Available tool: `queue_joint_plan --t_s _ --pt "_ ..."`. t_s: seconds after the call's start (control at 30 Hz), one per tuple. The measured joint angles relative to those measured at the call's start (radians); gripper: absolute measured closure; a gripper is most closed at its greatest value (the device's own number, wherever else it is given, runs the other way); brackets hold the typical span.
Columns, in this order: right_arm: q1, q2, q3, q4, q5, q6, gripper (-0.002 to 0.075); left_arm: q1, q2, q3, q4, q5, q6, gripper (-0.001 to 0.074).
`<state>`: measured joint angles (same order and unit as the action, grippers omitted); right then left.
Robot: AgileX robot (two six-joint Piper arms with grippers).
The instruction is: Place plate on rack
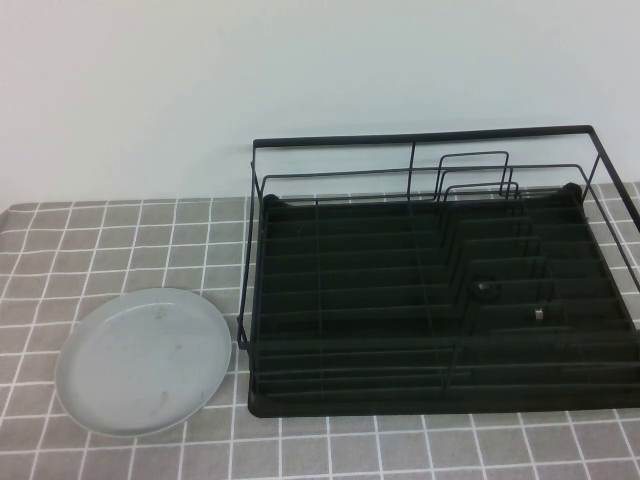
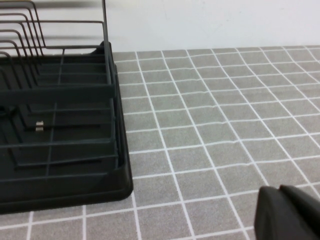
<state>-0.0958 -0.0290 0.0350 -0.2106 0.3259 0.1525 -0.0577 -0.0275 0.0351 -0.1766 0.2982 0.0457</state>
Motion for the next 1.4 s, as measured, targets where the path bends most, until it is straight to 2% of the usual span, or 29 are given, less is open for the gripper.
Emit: queue_joint_plan --t_s 0.2,0.33,0.43,0.57,0.83,1.13,1.23,1.3,1.4 --pt "0.0 0.0 0.0 0.152 -0.12 0.002 0.0729 0.0 0.0 0.0 -0.211 -0.11 0.0 0.0735" --pt "0.0 0.0 0.0 0.369 -0.387 0.09 0.0729 0.0 0.0 0.0 -0.395 -0.222 0.0 0.0735" --pt "0.0 0.0 0.0 0.477 -0.507 0.106 0.0729 0.0 0.0 0.0 -0.52 -0.252 0.0 0.0735" --pt "0.0 0.0 0.0 0.479 -0.573 0.156 0.0729 0.0 0.0 0.0 -0.683 -0.246 0.0 0.0735" --pt "0.0 0.0 0.0 0.479 -0.516 0.27 0.0729 0.0 0.0 0.0 -1.025 -0.27 0.0 0.0735" --pt "0.0 0.0 0.0 0.479 -0.567 0.369 0.0729 0.0 0.0 0.0 -1.105 -0.286 0.0 0.0735" --pt "0.005 0.0 -0.004 0.477 -0.58 0.451 0.0729 0.0 0.0 0.0 -1.132 -0.271 0.011 0.0735" --pt "0.014 0.0 -0.019 0.434 -0.58 0.502 0.0729 0.0 0.0 0.0 -1.132 -0.26 0.048 0.0735" --pt "0.026 0.0 -0.072 0.224 -0.573 0.528 0.0729 0.0 0.0 -0.019 -1.123 -0.256 0.142 0.0735"
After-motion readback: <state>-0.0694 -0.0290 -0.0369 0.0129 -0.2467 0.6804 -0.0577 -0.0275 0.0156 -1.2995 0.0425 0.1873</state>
